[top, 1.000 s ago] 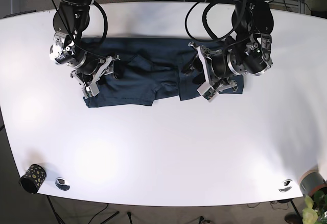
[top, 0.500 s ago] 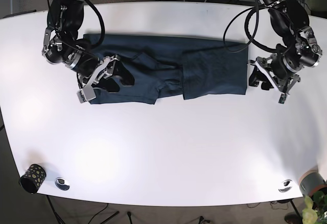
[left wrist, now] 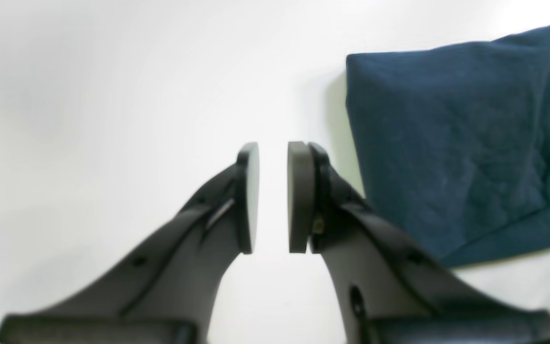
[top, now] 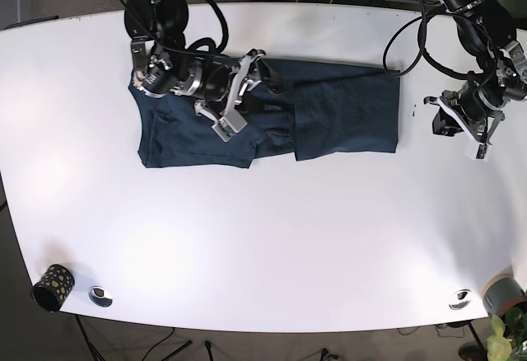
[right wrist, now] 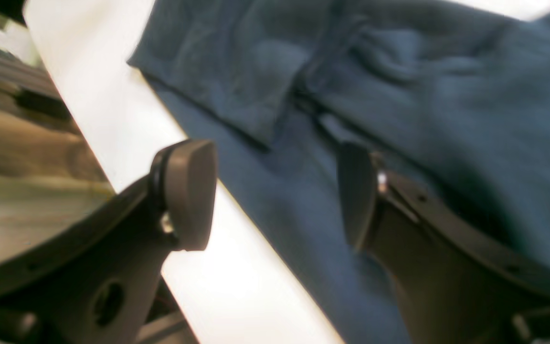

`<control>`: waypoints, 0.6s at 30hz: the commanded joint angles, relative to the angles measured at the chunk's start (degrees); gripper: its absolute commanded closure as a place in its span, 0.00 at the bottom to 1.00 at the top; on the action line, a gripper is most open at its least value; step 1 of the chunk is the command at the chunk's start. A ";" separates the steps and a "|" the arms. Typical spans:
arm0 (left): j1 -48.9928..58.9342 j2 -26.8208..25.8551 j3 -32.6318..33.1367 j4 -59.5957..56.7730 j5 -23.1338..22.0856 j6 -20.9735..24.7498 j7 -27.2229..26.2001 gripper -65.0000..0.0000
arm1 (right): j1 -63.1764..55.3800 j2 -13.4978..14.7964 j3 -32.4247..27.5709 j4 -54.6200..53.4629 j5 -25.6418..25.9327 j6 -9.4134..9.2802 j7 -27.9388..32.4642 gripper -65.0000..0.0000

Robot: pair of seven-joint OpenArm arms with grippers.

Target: Fold the T-shirt properly

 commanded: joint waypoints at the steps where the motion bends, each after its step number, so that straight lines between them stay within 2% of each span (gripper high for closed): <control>1: -0.81 -0.80 -0.24 0.47 -1.27 -0.09 -1.06 0.87 | 1.73 -1.56 -0.73 -0.91 -1.14 0.25 1.04 0.41; 9: -0.73 -0.54 -0.06 0.38 -1.18 -0.09 -1.06 0.87 | 6.03 -3.14 -0.64 -9.52 -1.76 0.25 1.13 0.42; 12: -0.73 -0.54 0.02 0.38 -1.18 -0.09 -1.06 0.87 | 7.79 -4.55 -0.38 -12.07 -1.93 0.25 1.13 0.42; 18: -0.73 -0.54 0.02 0.38 -1.00 -0.09 -1.06 0.87 | 9.90 -5.25 -0.73 -14.88 -1.76 -0.10 1.13 0.42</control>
